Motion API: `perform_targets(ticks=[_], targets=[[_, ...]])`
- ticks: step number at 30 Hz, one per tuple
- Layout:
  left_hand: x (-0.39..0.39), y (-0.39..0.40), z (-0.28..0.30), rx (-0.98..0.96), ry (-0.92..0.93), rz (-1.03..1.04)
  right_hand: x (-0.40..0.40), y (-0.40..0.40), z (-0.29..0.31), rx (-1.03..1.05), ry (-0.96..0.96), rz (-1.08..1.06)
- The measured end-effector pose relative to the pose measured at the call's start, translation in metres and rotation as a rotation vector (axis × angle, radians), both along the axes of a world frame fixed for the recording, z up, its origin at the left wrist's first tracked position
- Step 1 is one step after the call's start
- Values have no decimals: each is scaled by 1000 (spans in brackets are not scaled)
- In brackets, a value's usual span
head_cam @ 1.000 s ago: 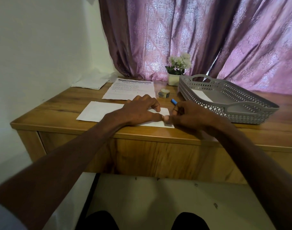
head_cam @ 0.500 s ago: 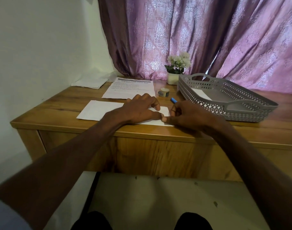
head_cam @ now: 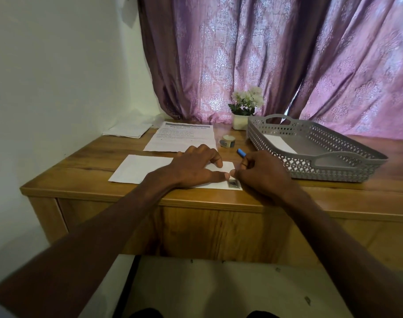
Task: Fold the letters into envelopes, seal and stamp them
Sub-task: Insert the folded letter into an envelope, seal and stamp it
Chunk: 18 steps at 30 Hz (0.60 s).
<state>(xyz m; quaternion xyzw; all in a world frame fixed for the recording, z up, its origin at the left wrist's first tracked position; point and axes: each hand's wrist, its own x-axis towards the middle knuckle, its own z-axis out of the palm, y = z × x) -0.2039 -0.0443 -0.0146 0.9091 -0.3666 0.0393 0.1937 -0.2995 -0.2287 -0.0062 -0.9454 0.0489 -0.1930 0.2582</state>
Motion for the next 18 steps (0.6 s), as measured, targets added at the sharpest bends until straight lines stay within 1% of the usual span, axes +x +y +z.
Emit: perform_targets(ticks=[2,7,11,15,16,18], targets=[[0,0,0,-4,7,6,-2,3,-1,-13,-29,-14],[2,-1,-1,10,-11,9,-10,-3,0,95,29,63],[2,-1,-2,18,-25,9,-9,-6,3,33,121,120],[5,-2,-5,19,-44,18,-9,-13,15,221,281,191],[6,-2,-5,19,-45,16,-8,-13,15,240,285,185],[7,-2,-6,29,-42,17,-5,-10,13,166,229,140]])
